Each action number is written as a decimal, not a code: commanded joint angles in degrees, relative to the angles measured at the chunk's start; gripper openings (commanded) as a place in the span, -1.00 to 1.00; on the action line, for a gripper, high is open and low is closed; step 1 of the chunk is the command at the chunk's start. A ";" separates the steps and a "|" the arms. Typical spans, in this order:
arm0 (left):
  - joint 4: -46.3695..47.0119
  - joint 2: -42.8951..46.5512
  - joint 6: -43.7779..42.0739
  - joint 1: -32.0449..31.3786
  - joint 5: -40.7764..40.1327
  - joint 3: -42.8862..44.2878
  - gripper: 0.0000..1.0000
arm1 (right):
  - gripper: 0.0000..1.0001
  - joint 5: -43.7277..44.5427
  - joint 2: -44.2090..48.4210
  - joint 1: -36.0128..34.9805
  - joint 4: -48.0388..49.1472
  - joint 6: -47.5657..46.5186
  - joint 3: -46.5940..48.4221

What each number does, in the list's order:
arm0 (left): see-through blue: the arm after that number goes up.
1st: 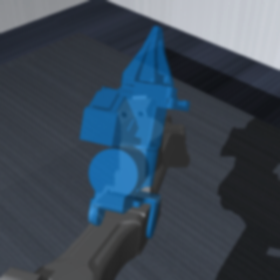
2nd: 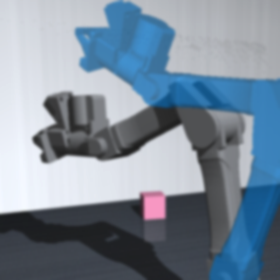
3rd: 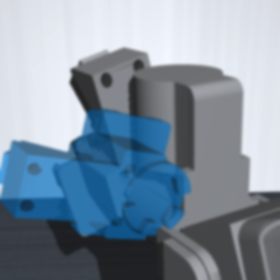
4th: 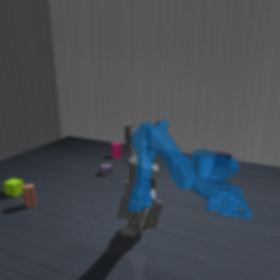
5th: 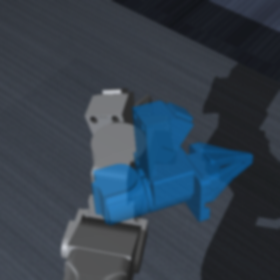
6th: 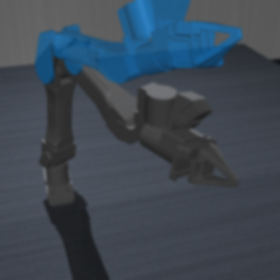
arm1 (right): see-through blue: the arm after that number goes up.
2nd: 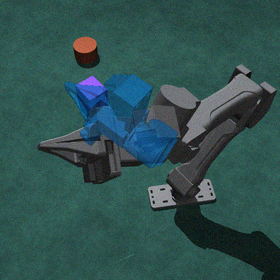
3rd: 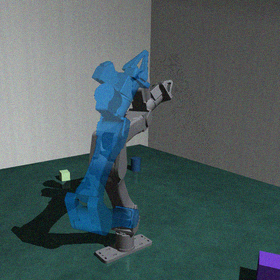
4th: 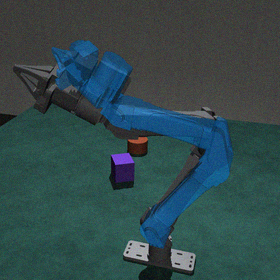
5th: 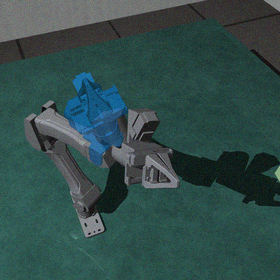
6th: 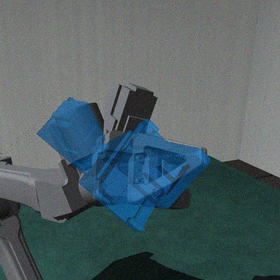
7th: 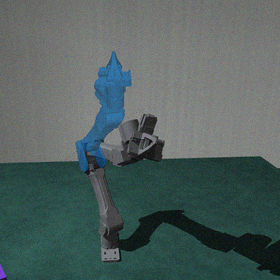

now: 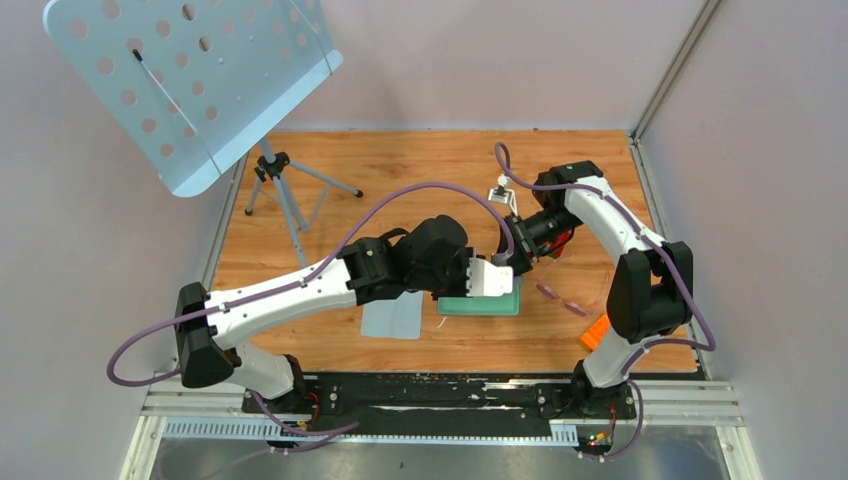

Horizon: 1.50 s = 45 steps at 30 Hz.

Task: Organize the sunglasses
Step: Open the sunglasses case, then place the sunglasses case at the center of the board.

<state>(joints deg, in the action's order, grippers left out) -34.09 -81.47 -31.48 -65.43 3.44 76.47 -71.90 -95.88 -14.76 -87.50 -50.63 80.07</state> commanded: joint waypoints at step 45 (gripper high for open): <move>9.95 -30.68 -4.87 23.14 15.92 16.22 -0.91 | 1.00 21.68 44.46 26.93 44.39 19.87 -25.08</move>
<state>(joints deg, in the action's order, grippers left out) -22.15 -106.24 -35.07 -44.49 12.62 84.44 -51.13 -52.25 12.14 -46.52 -30.87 56.84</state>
